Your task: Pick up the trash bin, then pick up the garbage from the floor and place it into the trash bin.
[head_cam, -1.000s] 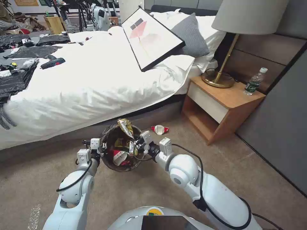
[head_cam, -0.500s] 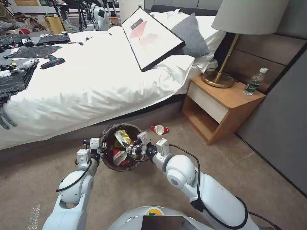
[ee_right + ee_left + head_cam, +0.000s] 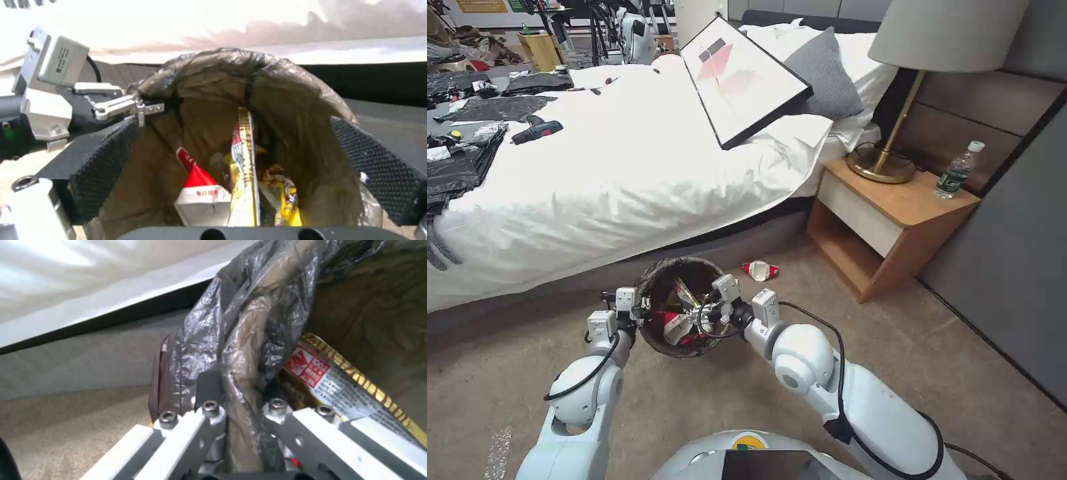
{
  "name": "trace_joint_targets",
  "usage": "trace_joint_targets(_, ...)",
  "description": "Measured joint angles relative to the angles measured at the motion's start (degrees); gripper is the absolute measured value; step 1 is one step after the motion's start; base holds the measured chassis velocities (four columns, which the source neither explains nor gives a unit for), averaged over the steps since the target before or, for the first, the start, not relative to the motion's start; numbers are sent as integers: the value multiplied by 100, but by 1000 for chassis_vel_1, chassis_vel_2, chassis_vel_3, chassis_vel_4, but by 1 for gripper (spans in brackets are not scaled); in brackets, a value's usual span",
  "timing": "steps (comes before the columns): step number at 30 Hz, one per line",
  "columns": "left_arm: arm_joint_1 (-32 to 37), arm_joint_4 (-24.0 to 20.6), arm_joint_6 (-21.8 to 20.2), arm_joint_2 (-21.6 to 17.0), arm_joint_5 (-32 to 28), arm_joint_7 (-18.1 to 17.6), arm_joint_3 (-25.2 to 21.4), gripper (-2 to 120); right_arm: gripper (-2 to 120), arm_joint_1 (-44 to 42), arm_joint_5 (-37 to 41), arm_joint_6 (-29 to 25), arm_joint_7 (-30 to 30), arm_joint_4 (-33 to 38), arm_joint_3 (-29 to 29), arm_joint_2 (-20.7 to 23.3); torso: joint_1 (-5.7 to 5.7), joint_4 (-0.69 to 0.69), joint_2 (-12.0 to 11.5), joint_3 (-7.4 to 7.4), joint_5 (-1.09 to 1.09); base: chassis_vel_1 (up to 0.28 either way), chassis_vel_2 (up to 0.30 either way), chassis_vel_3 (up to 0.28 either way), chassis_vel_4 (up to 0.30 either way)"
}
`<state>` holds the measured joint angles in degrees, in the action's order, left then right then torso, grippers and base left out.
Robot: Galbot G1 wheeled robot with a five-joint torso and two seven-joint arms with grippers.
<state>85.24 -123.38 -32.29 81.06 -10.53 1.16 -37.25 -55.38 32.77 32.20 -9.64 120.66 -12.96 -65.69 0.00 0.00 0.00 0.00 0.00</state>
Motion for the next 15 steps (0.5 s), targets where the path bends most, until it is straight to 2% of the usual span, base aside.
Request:
trace_joint_targets(5, -7, 11, -3, 3, -7, -2, -11, 3, 100, -27, 6, -61, 34, 175, 179, -9, 0, 0, 0, 0, 0, 0, 0, 0, 0)
trace_joint_targets(6, -7, 17, -10, 2, -22, -7, -25, 3, 100, -91, 7, -191, 148, 315, 365, 30, 0, 0, 0, 0, 0, 0, 0, 0, 0)
trace_joint_targets(7, -9, 33, -14, -4, -66, -15, -56, 3, 100, -280, -66, -641, 436, 523, 765, 130, 0, 0, 0, 0, 0, 0, 0, 0, 0)
trace_joint_targets(8, -9, 33, -14, -4, -66, -15, -56, 3, 100, -280, -66, -641, 436, 523, 765, 130, 0, 0, 0, 0, 0, 0, 0, 0, 0)
trace_joint_targets(11, -13, 36, -39, -1, -117, -37, -78, 3, 100, -616, -349, -1148, 511, 692, 1139, 191, 0, 0, 0, 0, 1, 0, 0, 0, 0)
trace_joint_targets(15, -10, 37, -53, -5, -130, -41, -105, 3, 100, -1002, -561, -1436, 478, 849, 1417, 231, 0, -1, 0, 0, 1, 0, 0, 0, 0)
